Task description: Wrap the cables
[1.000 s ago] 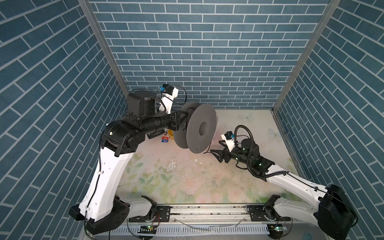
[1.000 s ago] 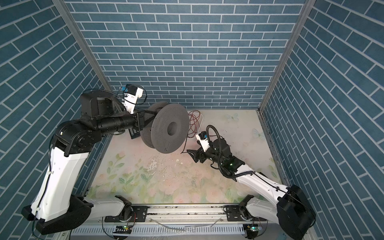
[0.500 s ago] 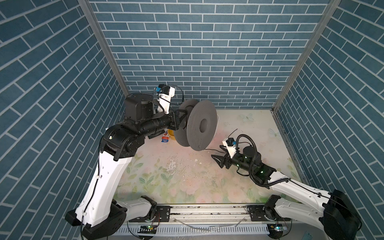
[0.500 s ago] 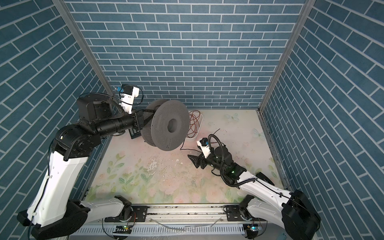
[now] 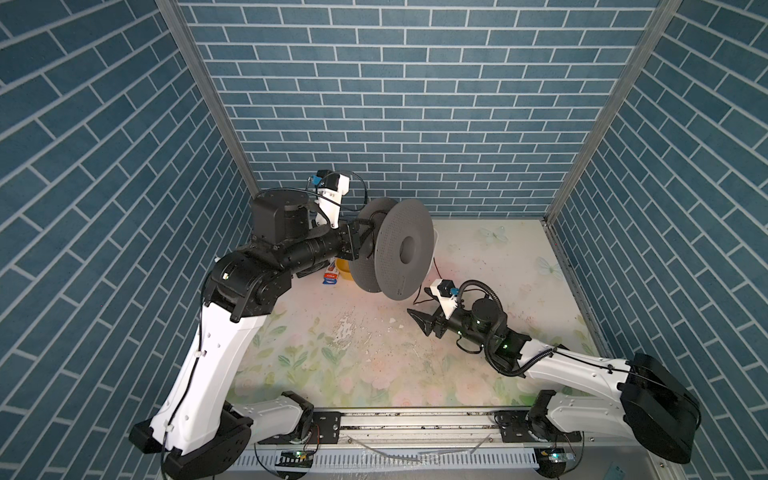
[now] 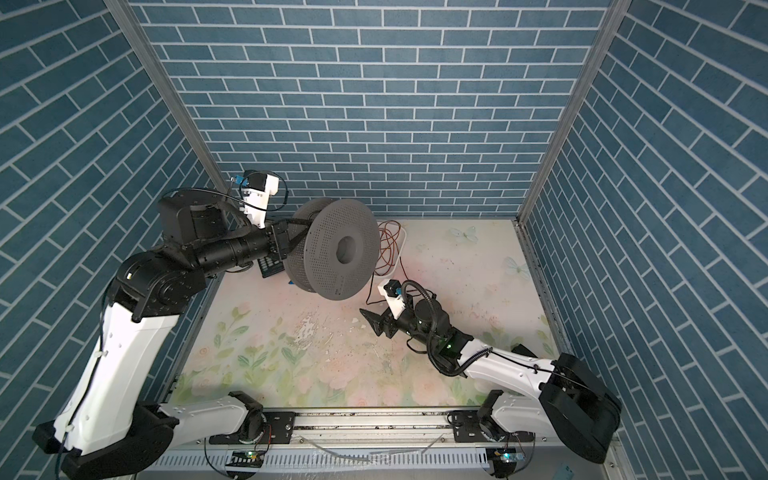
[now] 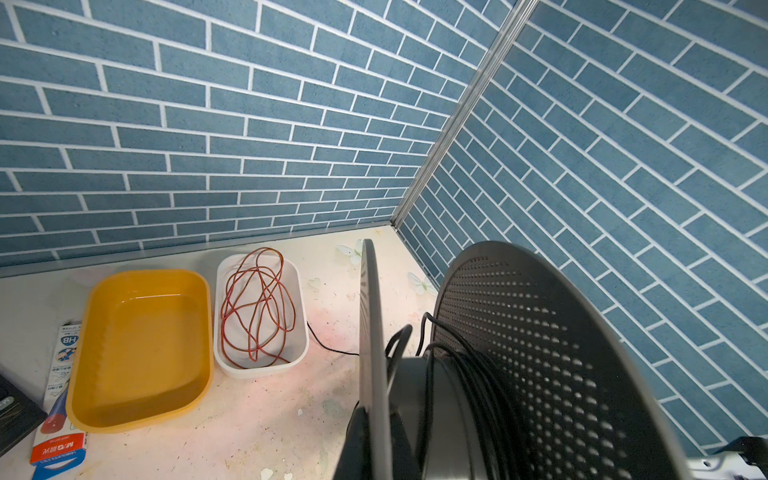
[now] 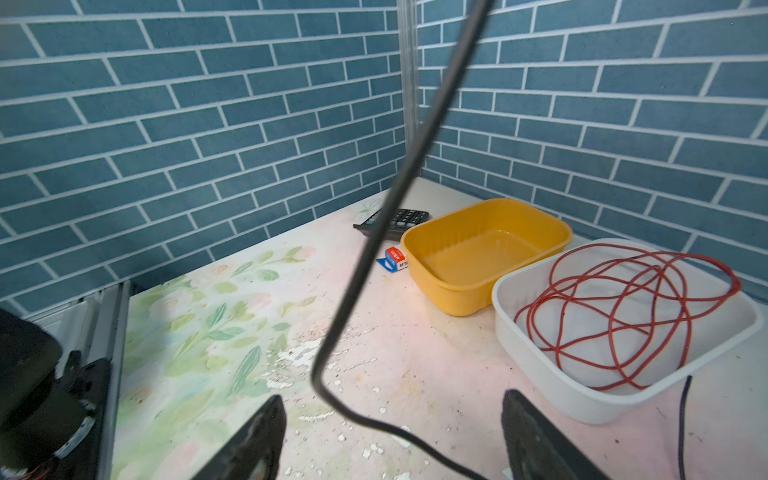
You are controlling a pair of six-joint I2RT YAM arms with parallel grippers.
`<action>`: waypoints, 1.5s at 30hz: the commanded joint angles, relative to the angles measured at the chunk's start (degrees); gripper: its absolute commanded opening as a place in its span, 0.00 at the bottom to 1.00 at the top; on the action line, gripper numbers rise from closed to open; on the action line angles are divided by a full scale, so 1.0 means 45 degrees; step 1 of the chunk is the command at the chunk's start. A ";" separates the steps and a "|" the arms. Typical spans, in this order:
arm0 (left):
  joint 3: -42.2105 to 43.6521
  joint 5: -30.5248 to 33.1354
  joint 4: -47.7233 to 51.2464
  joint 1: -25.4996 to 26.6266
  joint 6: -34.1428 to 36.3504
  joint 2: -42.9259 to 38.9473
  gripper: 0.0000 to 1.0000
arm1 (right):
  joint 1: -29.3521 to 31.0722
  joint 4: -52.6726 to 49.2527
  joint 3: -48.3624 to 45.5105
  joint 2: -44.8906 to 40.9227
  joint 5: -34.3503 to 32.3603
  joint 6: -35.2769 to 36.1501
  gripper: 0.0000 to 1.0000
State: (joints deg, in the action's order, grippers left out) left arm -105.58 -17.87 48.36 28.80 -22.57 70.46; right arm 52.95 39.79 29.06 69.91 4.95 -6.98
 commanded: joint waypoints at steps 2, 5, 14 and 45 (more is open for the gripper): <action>0.0117 -0.0099 -0.1212 -0.0032 -0.0236 -0.0377 0.00 | 0.0070 0.1828 -0.0242 0.0263 -0.0910 0.0458 0.80; 0.0161 -0.0092 -0.1281 -0.0031 -0.0275 -0.0388 0.00 | 0.0084 0.1841 -0.0010 0.0542 -0.0634 0.0438 0.79; 0.0138 0.0162 -0.1316 -0.0031 -0.0415 -0.0342 0.00 | 0.0215 0.2382 0.0698 0.1818 -0.0070 0.0379 0.76; 0.2672 0.6540 -0.1973 0.0060 -0.0591 0.0328 0.00 | 0.3234 -0.2991 0.3069 0.2235 -0.1684 0.2078 0.00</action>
State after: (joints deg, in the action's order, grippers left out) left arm -95.18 4.67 46.46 28.82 -24.84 73.95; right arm 65.54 33.17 38.76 81.38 -4.38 -1.91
